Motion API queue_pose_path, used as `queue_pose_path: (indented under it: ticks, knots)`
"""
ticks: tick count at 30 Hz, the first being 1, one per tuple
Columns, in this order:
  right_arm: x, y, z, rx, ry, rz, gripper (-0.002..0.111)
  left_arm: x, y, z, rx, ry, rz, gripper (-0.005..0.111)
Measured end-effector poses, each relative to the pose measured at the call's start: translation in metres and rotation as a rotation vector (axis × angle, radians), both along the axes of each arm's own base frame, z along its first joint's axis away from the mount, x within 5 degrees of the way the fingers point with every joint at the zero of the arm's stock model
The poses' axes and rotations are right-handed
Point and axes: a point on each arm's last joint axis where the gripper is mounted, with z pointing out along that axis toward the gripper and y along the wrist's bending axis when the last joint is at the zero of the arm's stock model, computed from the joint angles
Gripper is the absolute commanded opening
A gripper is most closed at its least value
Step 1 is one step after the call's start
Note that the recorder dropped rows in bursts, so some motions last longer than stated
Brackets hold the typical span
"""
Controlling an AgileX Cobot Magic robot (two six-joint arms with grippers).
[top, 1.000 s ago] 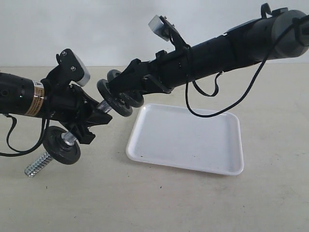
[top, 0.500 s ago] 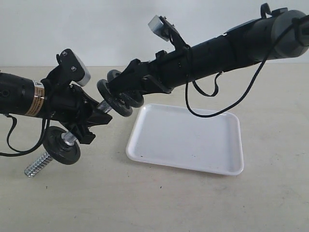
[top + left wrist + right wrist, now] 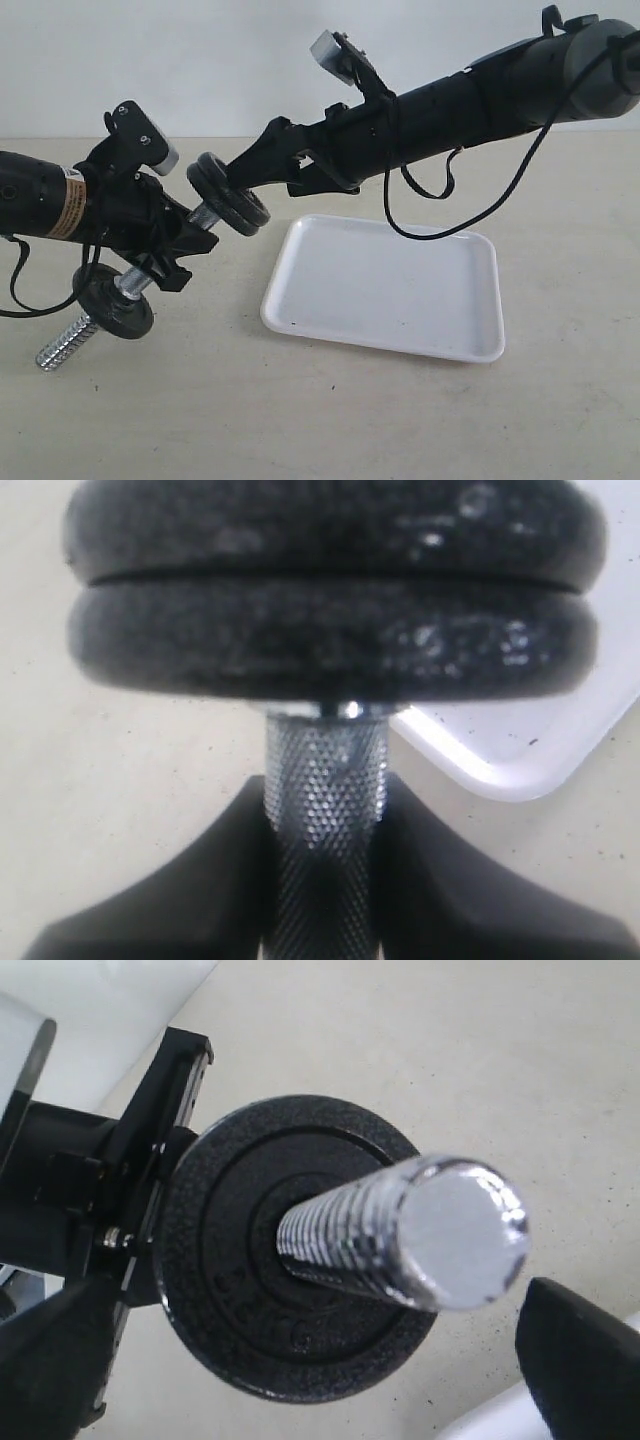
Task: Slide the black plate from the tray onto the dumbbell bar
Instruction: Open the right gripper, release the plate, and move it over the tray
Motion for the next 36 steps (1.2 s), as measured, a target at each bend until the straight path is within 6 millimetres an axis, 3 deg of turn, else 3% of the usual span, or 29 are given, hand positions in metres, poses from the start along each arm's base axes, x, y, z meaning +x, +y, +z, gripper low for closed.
queue_pose_path:
  ticks: [7,12,13,15,16,17,23,36]
  knots:
    - [0.000,0.000,0.000,-0.003,0.019,-0.009,0.105,0.000,0.000,0.000,0.000,0.002,0.005,0.004]
    - [-0.002,-0.001,-0.003,-0.035,0.031,0.008,0.103,0.005,0.008,-0.002,0.003,0.036,0.158,0.004]
    - [-0.002,-0.001,-0.004,-0.040,0.030,0.015,0.093,0.005,0.010,-0.002,-0.002,0.043,0.182,0.004]
    - [-0.005,-0.002,-0.005,-0.061,0.043,0.042,0.062,0.008,0.014,-0.003,-0.036,0.076,0.282,0.004]
    - [-0.006,-0.002,-0.006,-0.065,0.048,0.055,0.029,0.008,0.015,-0.003,-0.050,0.086,0.305,0.004]
    - [-0.009,-0.002,-0.006,-0.074,0.059,0.088,0.004,0.008,0.015,-0.003,-0.076,0.107,0.333,0.004]
    - [-0.022,-0.006,-0.011,-0.141,0.100,0.223,0.000,0.007,0.013,-0.002,-0.223,0.220,0.459,0.004]
    - [-0.025,-0.014,-0.021,-0.280,0.103,0.257,0.000,0.006,0.012,-0.012,-0.288,0.346,0.559,0.004]
